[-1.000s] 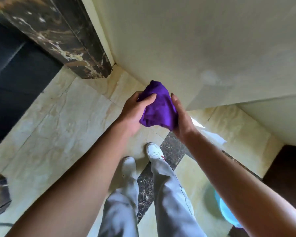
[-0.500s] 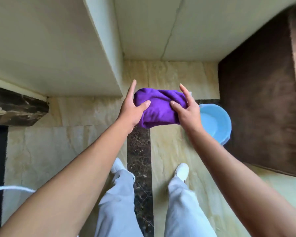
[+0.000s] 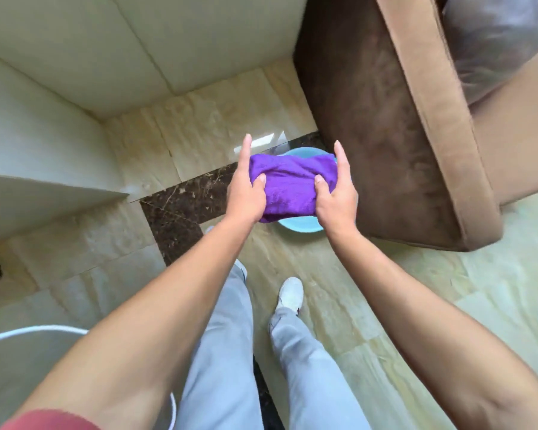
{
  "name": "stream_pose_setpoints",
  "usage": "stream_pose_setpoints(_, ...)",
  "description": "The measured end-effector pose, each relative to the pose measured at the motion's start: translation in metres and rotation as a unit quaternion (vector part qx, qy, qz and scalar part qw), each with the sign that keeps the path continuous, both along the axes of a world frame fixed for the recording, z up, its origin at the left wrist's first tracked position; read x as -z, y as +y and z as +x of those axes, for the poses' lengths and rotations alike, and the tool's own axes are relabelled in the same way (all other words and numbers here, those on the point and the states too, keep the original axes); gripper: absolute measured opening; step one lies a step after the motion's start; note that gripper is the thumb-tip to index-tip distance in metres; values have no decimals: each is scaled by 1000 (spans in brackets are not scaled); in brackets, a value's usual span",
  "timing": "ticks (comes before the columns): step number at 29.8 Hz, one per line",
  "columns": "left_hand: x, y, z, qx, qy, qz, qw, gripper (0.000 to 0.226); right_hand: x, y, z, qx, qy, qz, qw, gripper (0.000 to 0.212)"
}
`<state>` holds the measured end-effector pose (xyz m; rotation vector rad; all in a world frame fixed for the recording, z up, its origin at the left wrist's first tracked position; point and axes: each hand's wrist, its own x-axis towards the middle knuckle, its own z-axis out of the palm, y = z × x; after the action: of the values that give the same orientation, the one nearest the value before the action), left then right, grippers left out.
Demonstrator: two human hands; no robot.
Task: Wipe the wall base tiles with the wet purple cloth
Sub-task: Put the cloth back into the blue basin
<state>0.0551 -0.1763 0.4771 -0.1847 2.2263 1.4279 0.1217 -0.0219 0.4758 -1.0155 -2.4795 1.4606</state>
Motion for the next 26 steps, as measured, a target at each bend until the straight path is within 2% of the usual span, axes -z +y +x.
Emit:
stream_pose_setpoints(6,92,82,-15,107,-10,-47,993,83,88,74,8,6,-81,70,994,65)
stream_pose_setpoints(9,198,136,-36,157,-3,-88,984,83,196,119,-10,29,-106,86,990,65)
stream_pose_setpoints(14,377,166,-23,188,-69,-156,967,83,381,155,-10,-17,-159,106,981,66)
stream_pose_setpoints(19,499,170,-17,192,-75,-191,960,82,510,167,-6,-69,-166,121,976,66)
stream_pose_setpoints(21,523,163,-21,181,-62,-206,960,82,532,166,-4,-100,-158,128,974,68)
stream_pose_setpoints(24,546,161,-17,178,-57,-223,957,85,556,172,5,-98,-210,148,961,80)
stream_pose_setpoints(26,560,169,-12,166,-61,-250,952,87,569,175,8,-92,-229,139,959,80)
